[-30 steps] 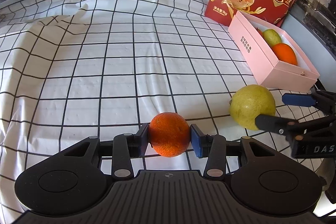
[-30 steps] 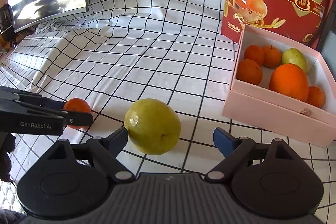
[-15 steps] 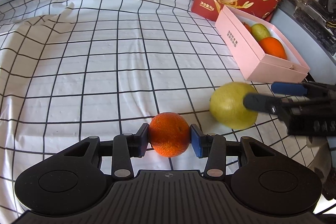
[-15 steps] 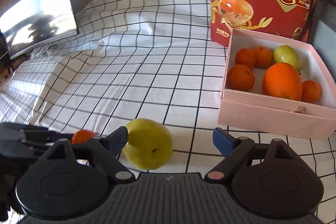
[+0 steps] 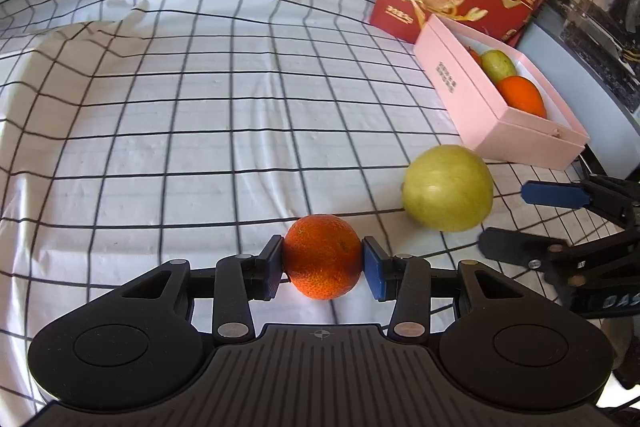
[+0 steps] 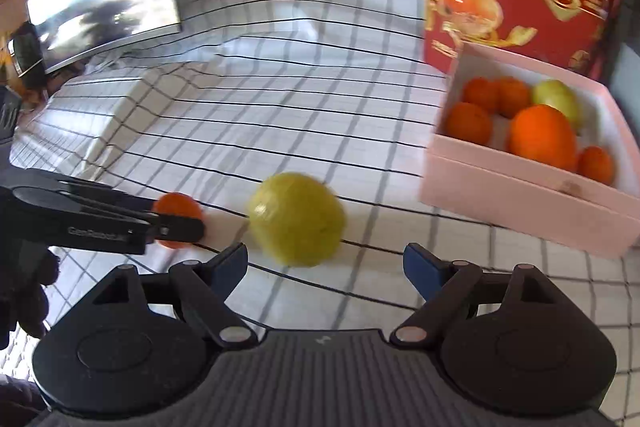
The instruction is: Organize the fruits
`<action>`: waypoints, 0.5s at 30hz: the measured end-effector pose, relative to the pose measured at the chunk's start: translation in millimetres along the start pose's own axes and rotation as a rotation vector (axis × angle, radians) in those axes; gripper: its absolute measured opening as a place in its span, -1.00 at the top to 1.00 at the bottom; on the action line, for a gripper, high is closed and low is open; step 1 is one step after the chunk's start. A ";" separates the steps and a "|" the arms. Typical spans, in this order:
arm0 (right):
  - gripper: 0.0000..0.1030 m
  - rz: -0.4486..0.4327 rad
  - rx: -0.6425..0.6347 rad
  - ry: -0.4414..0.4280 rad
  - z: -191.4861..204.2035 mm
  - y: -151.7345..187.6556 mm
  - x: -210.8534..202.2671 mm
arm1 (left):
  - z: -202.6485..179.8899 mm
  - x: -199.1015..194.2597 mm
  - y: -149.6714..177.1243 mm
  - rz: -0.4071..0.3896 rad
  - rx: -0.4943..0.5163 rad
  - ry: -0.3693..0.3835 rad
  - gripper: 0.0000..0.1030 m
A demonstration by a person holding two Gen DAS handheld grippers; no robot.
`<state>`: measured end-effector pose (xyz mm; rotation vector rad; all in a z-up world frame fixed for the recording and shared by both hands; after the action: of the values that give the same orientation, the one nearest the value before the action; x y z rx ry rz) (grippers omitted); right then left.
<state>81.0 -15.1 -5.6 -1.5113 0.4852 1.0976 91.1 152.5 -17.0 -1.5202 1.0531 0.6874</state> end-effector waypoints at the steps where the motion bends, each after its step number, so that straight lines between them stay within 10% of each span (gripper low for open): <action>1: -0.68 -0.004 -0.019 0.005 5.1 -1.8 3.8 | 2.9 -0.8 0.0 -0.002 -0.009 -0.002 0.09; 15: -0.27 0.002 -0.138 0.065 32.1 -30.8 58.6 | 13.7 -4.5 3.1 -0.014 -0.034 -0.004 0.09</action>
<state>121.9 38.5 -35.2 -1.6711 0.4637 1.1050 88.0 166.9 -17.6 -1.5530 1.0314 0.7017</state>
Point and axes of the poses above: each gripper's, at about its wrist camera, not at the fingertips, and x roughly the way its jaws point, z to its left, y to its underside, the point moved 6 cm from there along x, roughly the way its jaws point, and after that the axes turned 10 degrees about z, right-handed, at the moved point
